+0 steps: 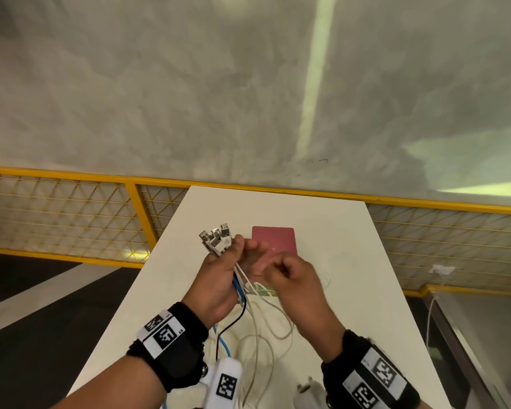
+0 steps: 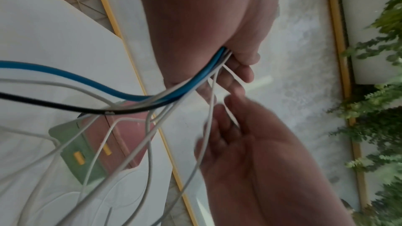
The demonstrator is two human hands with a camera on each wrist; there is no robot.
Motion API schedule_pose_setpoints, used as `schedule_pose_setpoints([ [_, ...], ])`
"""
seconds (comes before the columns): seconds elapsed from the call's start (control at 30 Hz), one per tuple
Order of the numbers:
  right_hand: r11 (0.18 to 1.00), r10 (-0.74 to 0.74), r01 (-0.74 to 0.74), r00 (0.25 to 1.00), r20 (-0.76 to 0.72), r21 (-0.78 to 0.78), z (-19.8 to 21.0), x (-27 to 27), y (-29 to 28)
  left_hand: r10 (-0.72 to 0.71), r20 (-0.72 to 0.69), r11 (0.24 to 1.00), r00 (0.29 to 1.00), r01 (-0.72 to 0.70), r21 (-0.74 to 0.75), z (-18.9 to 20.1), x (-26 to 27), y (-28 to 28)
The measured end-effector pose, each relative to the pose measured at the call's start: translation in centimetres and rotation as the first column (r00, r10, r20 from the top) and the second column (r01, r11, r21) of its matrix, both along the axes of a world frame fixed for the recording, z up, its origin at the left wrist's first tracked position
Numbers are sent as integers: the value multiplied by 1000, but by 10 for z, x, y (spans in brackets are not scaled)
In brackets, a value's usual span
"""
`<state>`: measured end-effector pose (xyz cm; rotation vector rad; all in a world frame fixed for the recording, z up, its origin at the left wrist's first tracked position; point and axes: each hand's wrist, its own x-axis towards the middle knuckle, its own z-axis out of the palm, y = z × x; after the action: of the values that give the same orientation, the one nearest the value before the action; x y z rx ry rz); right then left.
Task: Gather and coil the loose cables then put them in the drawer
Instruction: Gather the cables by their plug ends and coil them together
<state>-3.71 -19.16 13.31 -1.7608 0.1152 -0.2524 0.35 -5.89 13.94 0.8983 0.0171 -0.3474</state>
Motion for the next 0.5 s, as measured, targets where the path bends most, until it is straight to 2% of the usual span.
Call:
schedule_pose_setpoints([
  [0.07,988,-74,91,988,-138,128,-1,-2,-11,37,3,999,999,-37,17,4,5,6],
  [0.13,983,52,12,941,-334,185,0,-6,-16,56,11,997,998,-57,50,5,8,10],
  [0.23,951,280,-146,783,-555,273,-6,-9,-9,55,25,995,998,-57,81,4,7,8],
  [0.4,894,373,-40,619,-691,447,-17,-1,-2,40,79,995,996,-47,88,-3,-3,3],
  [0.5,859,368,64,615,-698,509,-25,0,-7,11,93,993,996,-22,119,0,-8,5],
])
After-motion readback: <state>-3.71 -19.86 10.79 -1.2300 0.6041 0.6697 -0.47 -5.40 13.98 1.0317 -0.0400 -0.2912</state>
